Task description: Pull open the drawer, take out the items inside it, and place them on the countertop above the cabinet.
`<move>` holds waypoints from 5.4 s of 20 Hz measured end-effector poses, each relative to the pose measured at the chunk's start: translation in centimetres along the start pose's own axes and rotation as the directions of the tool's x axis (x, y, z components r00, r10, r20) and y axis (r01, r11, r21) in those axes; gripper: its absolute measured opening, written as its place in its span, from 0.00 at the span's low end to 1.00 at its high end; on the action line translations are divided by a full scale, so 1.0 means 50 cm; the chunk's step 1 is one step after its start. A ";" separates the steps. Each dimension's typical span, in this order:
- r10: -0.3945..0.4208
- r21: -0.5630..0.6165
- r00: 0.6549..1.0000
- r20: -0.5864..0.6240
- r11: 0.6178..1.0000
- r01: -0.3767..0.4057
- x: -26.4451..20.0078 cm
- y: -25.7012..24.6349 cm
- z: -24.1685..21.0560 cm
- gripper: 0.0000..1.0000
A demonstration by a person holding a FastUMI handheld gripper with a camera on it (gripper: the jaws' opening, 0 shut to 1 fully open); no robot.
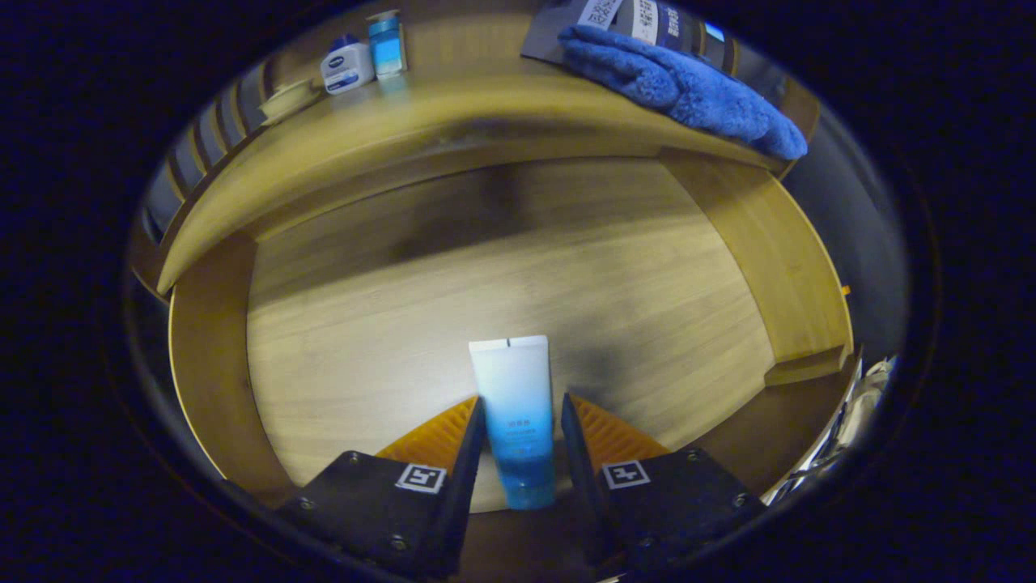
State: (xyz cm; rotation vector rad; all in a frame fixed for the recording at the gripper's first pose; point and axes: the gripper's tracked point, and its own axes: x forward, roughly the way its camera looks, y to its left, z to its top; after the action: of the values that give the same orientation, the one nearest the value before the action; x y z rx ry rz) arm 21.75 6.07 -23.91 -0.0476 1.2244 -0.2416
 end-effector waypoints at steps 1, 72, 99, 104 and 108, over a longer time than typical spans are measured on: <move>0.001 -0.008 1.000 -0.020 1.000 -0.001 -0.003 0.001 -0.004 0.56; 0.105 -0.067 0.562 0.820 0.994 -0.088 -0.364 -0.004 0.037 0.66; 0.238 -0.154 0.637 0.733 0.970 -0.186 -0.198 -0.058 -0.120 0.65; 0.218 -0.108 0.619 0.755 0.972 -0.210 -0.186 -0.032 -0.047 0.65; 0.235 -0.139 0.623 0.746 0.970 -0.200 -0.159 0.004 0.020 0.66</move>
State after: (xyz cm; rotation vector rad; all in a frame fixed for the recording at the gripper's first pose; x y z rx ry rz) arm 20.20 7.83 -16.23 -0.0301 0.3679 0.0353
